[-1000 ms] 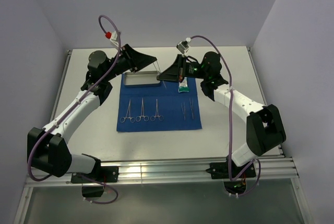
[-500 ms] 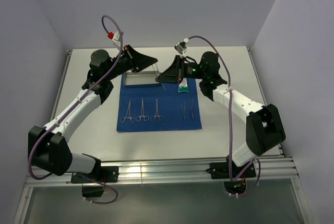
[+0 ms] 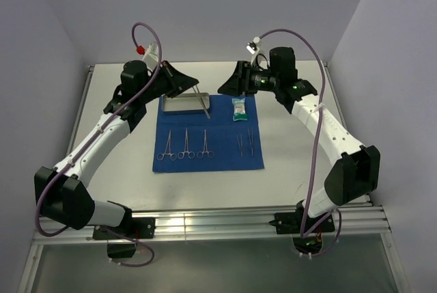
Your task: Open and lay out the surgical kit
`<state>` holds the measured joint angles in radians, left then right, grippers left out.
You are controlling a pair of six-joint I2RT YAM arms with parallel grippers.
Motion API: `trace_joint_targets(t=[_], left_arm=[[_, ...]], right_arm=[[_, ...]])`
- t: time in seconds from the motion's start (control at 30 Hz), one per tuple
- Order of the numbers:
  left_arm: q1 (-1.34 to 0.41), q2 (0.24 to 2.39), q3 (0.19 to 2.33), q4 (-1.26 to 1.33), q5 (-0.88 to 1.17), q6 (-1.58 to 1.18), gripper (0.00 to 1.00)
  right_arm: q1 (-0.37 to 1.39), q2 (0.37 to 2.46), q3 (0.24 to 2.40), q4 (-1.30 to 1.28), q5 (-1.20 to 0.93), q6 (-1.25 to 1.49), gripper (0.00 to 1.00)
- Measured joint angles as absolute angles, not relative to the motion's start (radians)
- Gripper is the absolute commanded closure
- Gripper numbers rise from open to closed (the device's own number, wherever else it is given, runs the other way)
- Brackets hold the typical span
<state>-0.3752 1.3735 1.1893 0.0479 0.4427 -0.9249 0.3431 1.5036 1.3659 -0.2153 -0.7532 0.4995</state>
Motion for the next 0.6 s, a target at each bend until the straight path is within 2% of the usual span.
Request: trace_joint_targets(t=[0.2,0.37,0.6], left_arm=[[-0.397,1.427,1.292,-0.148,0.34,-0.892,1.0],[-0.403,1.469,1.298,-0.216,0.334,-0.903,1.0],[-0.41,1.492,1.296,-0.242,0.345,-0.913,1.0]], right_arm=[[0.416,1.486,1.418,-0.424,-0.645,0.289,0.46],[0.476,1.488,1.413,-0.515,-0.621,0.233,0.52],[0.498,1.492,1.402,-0.515,-0.626,0.235,0.53]])
